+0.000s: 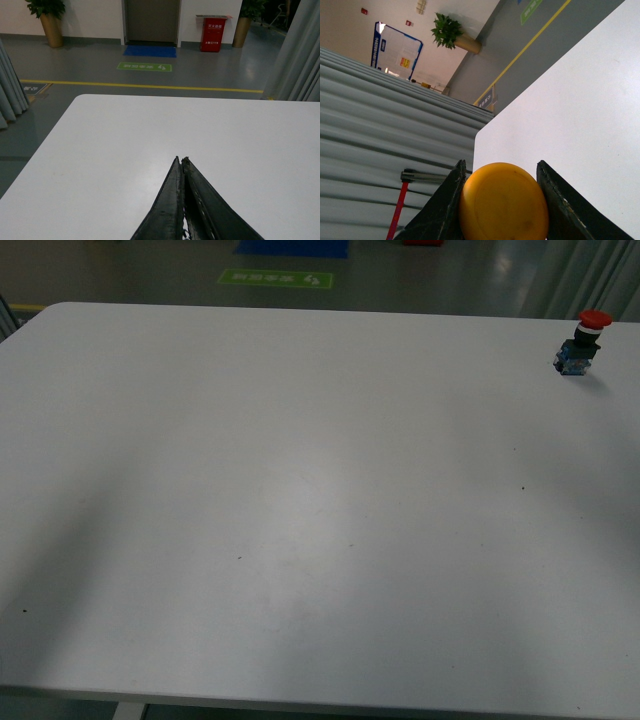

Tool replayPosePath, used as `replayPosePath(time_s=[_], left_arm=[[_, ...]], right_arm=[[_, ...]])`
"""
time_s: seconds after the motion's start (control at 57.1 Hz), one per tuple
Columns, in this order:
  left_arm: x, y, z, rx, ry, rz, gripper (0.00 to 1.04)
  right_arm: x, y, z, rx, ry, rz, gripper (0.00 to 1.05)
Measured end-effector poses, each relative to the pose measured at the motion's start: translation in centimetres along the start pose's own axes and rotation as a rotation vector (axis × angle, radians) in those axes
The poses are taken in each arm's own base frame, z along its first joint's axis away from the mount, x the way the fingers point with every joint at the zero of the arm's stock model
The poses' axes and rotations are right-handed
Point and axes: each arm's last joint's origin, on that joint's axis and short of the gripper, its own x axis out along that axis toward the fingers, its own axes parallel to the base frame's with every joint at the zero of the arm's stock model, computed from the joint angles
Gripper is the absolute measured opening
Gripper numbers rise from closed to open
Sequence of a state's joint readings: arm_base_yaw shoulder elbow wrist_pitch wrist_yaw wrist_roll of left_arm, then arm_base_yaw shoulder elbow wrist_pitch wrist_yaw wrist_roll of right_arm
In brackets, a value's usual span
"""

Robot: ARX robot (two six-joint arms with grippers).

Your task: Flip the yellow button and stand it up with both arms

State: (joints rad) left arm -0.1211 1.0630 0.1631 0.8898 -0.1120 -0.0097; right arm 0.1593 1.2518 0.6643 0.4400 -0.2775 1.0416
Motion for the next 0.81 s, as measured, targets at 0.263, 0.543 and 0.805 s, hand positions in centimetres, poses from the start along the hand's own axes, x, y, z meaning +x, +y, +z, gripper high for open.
replayPosePath(time_s=[0.263, 0.543, 0.805], left_arm=[[-2.3, 1.3, -0.8, 0.001, 0.001, -0.014, 0.04], [-3.9, 1.9, -1.3, 0.001, -0.008, 0.009, 0.04], [-5.4, 1.9, -0.7, 0.001, -0.028, 0.009, 0.04]], right_arm=[[-0.3, 0.7, -0.5, -0.022, 0.000, 0.000, 0.35], [-0.4, 1.2, -1.0, -0.053, 0.009, 0.010, 0.35], [-0.5, 1.1, -0.6, -0.069, 0.005, 0.006, 0.35]])
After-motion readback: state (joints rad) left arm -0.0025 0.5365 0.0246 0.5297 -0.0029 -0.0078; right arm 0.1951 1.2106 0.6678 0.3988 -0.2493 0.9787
